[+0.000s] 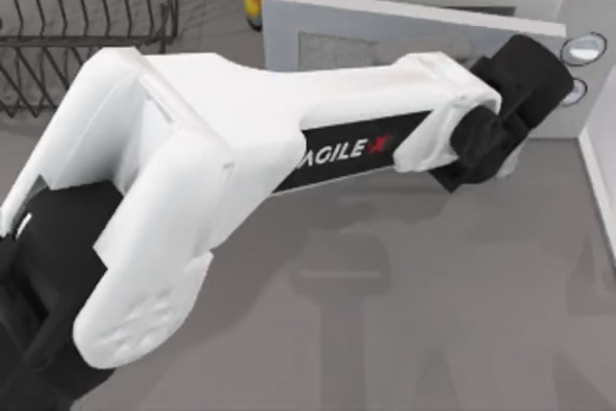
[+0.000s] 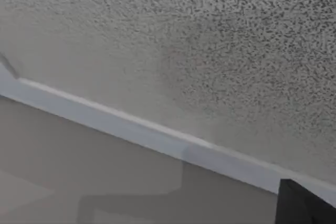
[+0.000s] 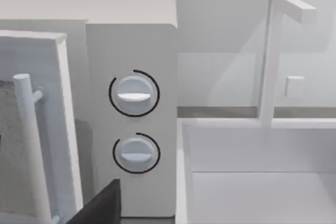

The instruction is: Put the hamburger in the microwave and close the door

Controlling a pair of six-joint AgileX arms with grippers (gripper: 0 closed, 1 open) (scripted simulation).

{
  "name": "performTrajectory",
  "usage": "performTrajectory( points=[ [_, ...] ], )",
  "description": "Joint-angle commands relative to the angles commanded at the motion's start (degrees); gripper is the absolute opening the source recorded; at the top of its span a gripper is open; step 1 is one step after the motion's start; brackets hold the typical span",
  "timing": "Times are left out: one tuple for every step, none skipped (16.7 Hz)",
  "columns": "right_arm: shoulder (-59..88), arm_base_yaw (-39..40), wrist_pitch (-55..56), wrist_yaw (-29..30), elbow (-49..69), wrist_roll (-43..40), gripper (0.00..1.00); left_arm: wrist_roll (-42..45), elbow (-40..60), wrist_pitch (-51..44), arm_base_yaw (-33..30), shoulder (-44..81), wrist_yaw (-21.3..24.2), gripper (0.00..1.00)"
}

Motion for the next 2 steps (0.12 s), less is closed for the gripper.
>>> performTrajectory(
  points=[
    [0.0, 0.0, 0.0, 0.0, 0.0, 0.0, 1.0, 0.66, 0.7, 0.21, 0.53, 0.52, 0.27, 0.0],
    [0.0, 0.0, 0.0, 0.0, 0.0, 0.0, 1.0, 0.78, 0.83, 0.25, 0.63, 0.61, 0.32, 0.0]
  ],
)
